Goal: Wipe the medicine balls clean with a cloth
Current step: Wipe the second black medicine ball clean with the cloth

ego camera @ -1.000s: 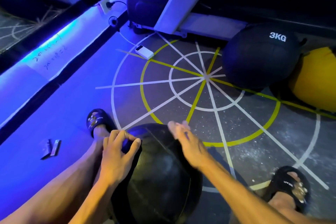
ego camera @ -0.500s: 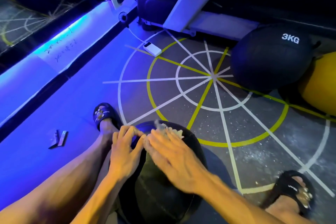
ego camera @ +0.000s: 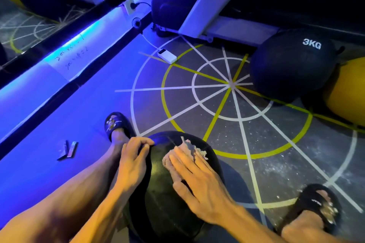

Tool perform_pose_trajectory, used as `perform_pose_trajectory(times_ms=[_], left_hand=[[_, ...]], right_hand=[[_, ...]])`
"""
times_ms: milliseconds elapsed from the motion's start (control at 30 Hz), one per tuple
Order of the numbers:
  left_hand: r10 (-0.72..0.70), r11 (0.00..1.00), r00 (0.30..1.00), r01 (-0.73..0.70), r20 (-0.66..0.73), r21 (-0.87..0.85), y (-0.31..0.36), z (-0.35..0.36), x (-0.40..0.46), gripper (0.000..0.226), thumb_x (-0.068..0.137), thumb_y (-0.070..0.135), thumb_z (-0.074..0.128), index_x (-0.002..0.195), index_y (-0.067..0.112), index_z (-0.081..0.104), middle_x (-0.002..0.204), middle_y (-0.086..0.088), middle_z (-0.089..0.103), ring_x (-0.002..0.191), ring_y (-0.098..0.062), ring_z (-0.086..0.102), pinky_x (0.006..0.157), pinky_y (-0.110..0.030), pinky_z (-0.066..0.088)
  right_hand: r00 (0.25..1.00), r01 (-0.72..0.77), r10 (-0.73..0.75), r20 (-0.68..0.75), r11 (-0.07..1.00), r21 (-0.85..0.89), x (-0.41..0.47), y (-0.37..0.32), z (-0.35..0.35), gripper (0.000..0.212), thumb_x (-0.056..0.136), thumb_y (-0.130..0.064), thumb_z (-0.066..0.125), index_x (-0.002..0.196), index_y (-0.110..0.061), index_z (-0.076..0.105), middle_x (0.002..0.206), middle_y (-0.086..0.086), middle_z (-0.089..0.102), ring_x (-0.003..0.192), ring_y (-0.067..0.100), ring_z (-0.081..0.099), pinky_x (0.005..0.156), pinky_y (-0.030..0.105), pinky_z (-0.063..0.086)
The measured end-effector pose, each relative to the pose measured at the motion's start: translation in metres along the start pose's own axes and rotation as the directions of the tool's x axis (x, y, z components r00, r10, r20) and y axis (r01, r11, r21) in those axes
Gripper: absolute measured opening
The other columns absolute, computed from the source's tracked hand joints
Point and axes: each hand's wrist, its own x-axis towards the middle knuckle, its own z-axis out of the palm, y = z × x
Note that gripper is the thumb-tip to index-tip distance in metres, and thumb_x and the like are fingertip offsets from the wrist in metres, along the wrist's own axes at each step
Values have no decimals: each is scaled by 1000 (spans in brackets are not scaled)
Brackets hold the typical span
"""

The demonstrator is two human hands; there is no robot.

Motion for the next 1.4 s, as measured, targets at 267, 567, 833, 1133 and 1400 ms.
perform_pose_trajectory(times_ms=[267,567,833,1133,1400], left_hand=[[-198,931,979,200,37,-305,22,4,-15,31,102,-1,55,112,27,65,98,0,75,102,-14,68,95,-32,49],[-210,976,977,211,32,-57,12,-16,-11,53,98,-13,46,113,36,61,104,16,72,107,1,64,102,-31,49],[-184,904,948,60,258,423,41,-1,-6,56,88,73,41,127,39,63,134,15,62,130,-16,51,108,-41,41],[-105,929,975,25,198,368,32,-5,-20,45,89,70,46,127,51,61,133,32,55,130,-8,42,111,-44,35],[-88,936,985,29,152,351,32,-4,-26,38,88,70,47,120,55,60,131,33,58,127,-9,43,108,-46,39]], right_hand=[[981,-192,192,-4,981,-1,62,8,-2,46,111,-40,20,141,-24,52,146,4,50,149,31,29,110,46,34],[975,-218,221,23,972,-85,12,38,12,73,105,-49,-12,164,-15,15,171,5,11,158,16,-3,125,44,22],[969,-234,231,-90,972,-27,-55,-22,47,75,103,-62,23,164,-24,2,172,-10,-4,158,11,-4,125,27,-1],[955,-203,254,-151,935,291,-30,23,29,48,111,-29,29,158,-34,15,168,-15,12,156,5,14,123,16,8],[770,-572,629,107,607,552,10,46,31,60,100,-74,18,153,-51,33,163,-20,18,154,4,15,127,32,9]])
